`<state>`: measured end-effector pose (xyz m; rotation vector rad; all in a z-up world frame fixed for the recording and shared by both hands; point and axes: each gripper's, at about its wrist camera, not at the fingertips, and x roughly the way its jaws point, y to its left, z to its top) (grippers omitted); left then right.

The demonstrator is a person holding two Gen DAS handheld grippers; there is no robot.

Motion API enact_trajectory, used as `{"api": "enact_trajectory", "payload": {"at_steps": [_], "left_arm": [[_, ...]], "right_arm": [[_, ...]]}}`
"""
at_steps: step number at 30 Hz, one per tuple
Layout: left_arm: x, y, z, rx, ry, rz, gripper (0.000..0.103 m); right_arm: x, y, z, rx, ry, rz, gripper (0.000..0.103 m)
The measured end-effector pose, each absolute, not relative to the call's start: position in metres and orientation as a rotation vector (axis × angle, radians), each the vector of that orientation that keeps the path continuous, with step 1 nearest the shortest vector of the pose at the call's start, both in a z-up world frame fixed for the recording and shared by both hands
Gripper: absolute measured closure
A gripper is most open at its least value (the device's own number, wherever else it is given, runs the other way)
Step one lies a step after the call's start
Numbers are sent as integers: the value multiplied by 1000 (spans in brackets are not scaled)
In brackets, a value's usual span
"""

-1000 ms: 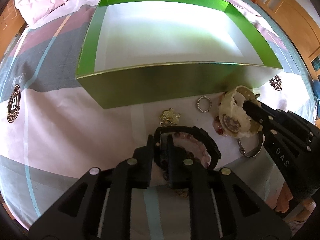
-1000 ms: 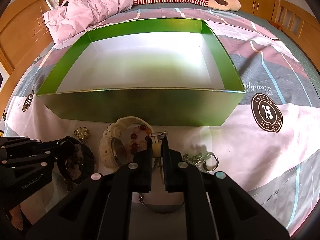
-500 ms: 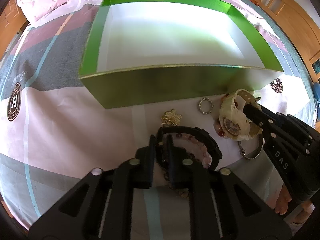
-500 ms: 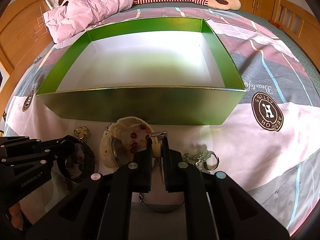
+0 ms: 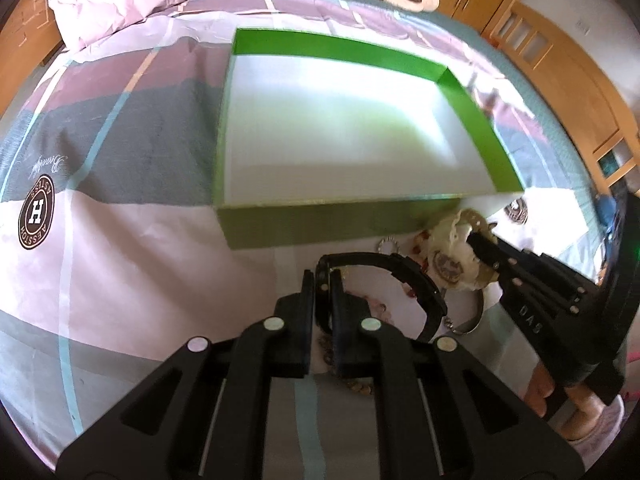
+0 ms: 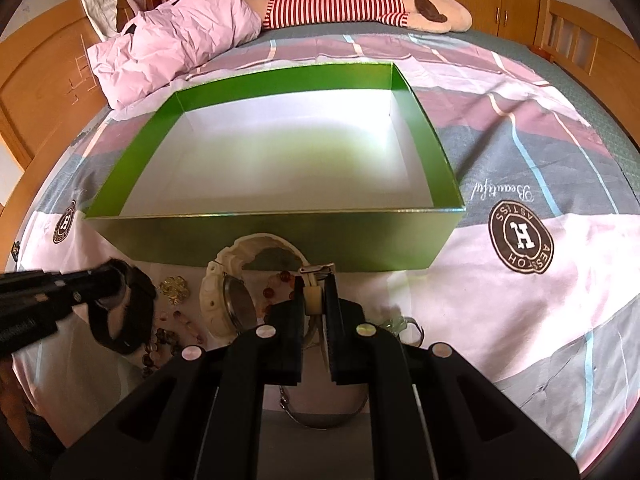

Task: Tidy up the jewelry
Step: 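Carry the black watch into the green box while the right tool drops the cream watch there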

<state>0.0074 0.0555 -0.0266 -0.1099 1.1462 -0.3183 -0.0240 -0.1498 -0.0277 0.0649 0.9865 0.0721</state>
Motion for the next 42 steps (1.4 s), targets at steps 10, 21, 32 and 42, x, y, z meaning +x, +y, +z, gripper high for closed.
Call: {"api": "enact_trajectory", "payload": {"at_steps": [10, 21, 32, 42], "left_arm": [[16, 82, -15, -207, 1107, -297, 95], [43, 79, 27, -236, 878, -314, 95], [83, 67, -23, -197, 1016, -248, 93], [38, 64, 7, -157, 983, -335, 73]], "right_arm": [[-27, -147, -24, 52, 987, 100, 94], [-2, -161, 30, 73, 813, 111, 94], [47, -165, -14, 85, 938, 48, 81], [-6, -168, 36, 117, 901, 181, 62]]}}
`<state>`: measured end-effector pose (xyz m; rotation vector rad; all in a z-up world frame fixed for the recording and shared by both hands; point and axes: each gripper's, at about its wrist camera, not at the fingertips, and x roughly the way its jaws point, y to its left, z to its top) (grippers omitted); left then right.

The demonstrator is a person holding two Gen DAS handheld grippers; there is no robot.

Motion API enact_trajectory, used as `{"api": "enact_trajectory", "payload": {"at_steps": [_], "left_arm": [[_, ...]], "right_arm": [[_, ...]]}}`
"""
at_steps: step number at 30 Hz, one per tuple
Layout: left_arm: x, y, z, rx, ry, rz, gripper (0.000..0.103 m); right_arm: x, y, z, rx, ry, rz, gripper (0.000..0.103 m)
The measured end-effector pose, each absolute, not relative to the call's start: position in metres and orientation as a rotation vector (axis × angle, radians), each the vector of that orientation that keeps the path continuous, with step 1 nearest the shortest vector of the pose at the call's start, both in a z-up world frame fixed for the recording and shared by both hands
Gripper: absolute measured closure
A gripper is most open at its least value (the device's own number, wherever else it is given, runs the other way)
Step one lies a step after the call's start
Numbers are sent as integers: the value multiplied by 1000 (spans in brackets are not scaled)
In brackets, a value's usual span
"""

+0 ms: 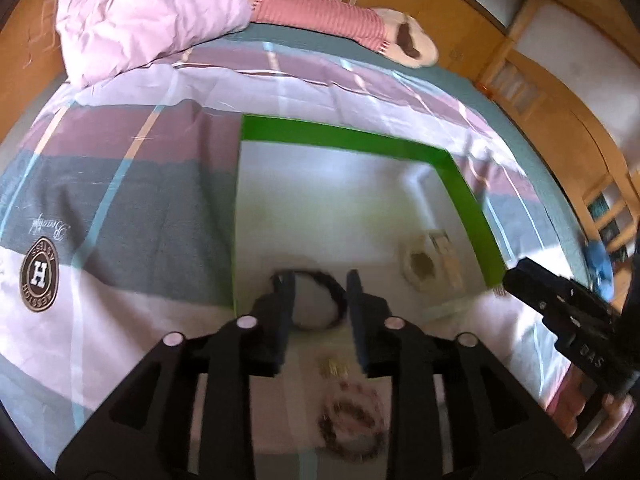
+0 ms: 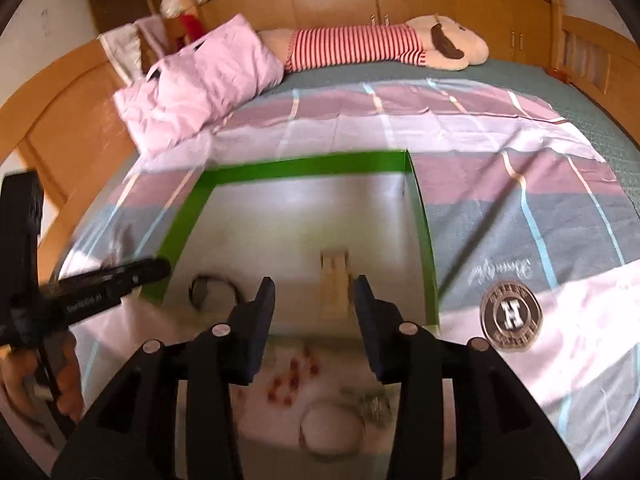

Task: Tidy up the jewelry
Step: 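Carry the black watch into the green box while the right tool drops the cream watch there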

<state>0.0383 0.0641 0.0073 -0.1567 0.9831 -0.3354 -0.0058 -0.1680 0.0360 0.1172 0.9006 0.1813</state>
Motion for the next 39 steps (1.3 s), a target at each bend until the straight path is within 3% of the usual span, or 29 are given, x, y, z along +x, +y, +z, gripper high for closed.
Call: {"api": "enact_trajectory", "payload": {"at_steps": [9, 14, 24, 26, 30, 31, 39], "left_arm": [[-18, 41, -62, -57, 1218, -315, 73], [-16, 36, -70, -45, 1213, -282, 61], [-1, 28, -76, -51, 1210, -302, 68], [1, 24, -76, -41, 1207, -309, 80], [6, 23, -73, -51, 1199, -315, 87], [7, 24, -71, -51, 1193, -311, 94], [9, 31, -66, -60, 1168, -275, 94]], "right_arm": [[-25, -193, -23, 143, 1132, 84, 62], [-26, -181, -30, 64, 1138, 47, 62], [-18, -179, -59, 36, 1210, 8, 59], [-17, -175, -59, 16, 1193, 8, 59], [-17, -165, -59, -30, 1167, 35, 79], [-17, -162, -59, -39, 1162, 40, 88], [-19, -154, -48, -27, 1090, 71, 97]]}}
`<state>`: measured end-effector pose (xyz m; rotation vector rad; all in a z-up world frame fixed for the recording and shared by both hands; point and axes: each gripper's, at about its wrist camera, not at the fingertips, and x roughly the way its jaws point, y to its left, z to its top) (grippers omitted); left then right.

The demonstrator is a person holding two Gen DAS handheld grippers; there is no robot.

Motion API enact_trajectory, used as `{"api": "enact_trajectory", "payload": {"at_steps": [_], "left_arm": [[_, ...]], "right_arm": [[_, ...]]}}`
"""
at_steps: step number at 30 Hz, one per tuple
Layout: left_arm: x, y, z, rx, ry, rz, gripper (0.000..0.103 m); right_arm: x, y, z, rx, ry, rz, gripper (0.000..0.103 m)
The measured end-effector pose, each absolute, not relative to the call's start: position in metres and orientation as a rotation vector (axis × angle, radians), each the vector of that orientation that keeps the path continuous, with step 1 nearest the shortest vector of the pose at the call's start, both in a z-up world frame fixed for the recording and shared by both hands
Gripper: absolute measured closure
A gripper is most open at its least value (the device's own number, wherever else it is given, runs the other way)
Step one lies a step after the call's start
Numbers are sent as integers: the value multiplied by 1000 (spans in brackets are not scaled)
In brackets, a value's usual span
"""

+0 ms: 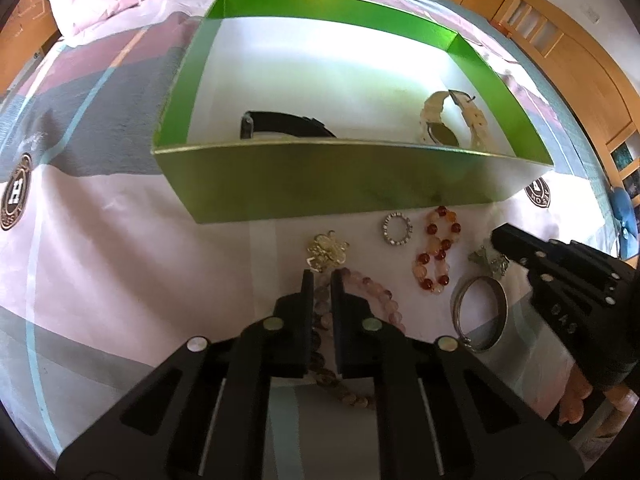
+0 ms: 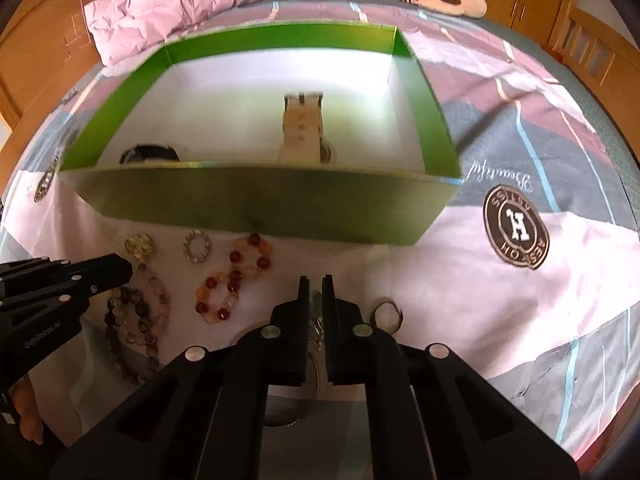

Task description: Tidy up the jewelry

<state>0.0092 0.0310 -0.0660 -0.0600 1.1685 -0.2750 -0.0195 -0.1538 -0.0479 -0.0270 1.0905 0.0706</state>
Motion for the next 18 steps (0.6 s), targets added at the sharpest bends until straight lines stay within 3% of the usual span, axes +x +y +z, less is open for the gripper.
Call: {"api": "enact_trajectory", "payload": {"at_steps": [18], "left_arm": [[11, 42, -65, -68, 1160, -215, 94]], "right_arm": [[-28, -168, -24, 37, 978, 76, 97]]}}
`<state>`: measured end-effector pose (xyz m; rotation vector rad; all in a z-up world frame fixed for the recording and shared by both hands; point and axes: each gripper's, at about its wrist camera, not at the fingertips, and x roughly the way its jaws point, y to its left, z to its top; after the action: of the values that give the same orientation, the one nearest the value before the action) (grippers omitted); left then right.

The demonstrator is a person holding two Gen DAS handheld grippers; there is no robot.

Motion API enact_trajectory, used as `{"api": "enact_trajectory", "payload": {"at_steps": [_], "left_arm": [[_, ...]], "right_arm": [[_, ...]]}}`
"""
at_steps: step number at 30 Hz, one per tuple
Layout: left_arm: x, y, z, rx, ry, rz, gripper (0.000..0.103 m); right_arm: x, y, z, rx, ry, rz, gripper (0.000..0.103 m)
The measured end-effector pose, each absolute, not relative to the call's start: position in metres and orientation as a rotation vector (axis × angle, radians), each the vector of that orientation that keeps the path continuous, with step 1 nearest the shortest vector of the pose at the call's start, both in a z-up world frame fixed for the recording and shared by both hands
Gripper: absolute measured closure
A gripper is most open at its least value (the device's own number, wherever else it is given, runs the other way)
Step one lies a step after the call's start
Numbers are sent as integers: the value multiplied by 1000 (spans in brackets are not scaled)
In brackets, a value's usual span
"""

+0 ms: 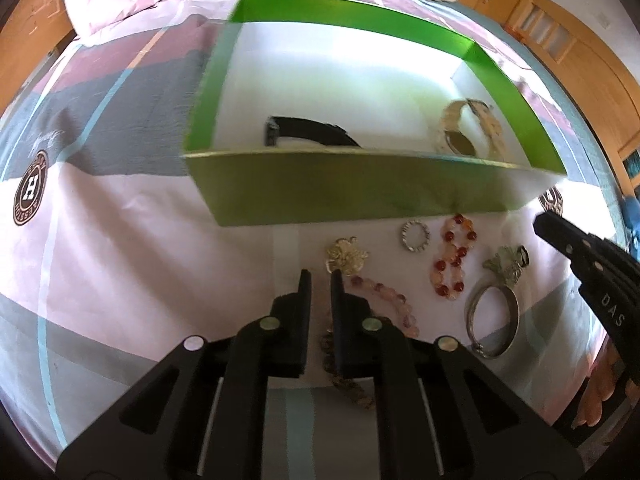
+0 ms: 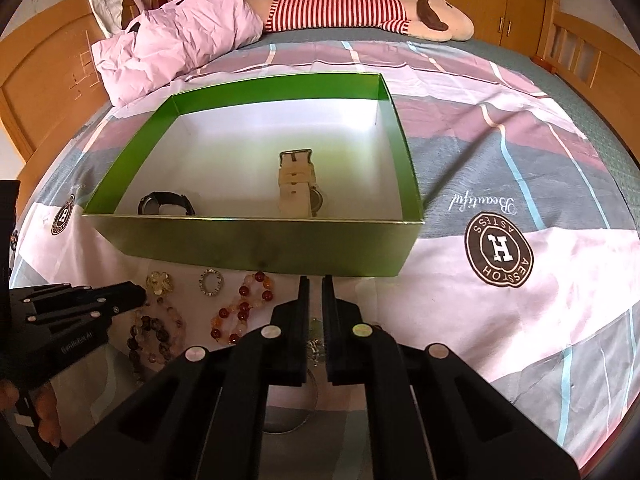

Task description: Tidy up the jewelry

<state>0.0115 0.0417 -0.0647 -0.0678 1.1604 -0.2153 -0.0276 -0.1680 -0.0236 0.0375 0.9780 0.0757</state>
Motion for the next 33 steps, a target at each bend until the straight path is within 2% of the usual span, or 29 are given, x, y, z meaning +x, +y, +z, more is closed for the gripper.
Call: {"api": "enact_trajectory", "payload": {"at_steps": [8, 9, 12, 13, 18, 23, 27, 30, 31, 33], "left_arm": [[22, 69, -63, -194, 1168, -195, 93], [23, 70, -63, -203, 1173, -197, 93], [23, 69, -65, -208, 1183, -197, 92], [23, 69, -66, -207, 1186, -195, 89], [24, 66, -68, -201, 1190, -202, 84], [24, 60, -69, -180, 1190, -198, 70], [23, 58, -71, -180, 1197, -201, 69], [22, 56, -71, -174, 1200, -203, 63], [22, 55, -71, -170, 1200, -201, 62], [22, 57, -72, -166, 1202, -200, 62]], "right_arm": [[-28, -181, -21, 99, 992, 52, 96], [-27, -184, -23, 115, 1007, 43, 94], [-26, -195, -27, 180, 1039, 14, 77], [-26, -198, -27, 193, 1043, 6, 75], [-25, -207, -32, 208, 1077, -44, 75], [-25, -205, -38, 229, 1109, -3, 75], [-26, -177, -42, 117, 1127, 73, 75], [-25, -160, -51, 27, 1146, 90, 75], [-24, -156, -54, 4, 1151, 92, 77], [-25, -147, -58, -63, 1145, 87, 93]]}}
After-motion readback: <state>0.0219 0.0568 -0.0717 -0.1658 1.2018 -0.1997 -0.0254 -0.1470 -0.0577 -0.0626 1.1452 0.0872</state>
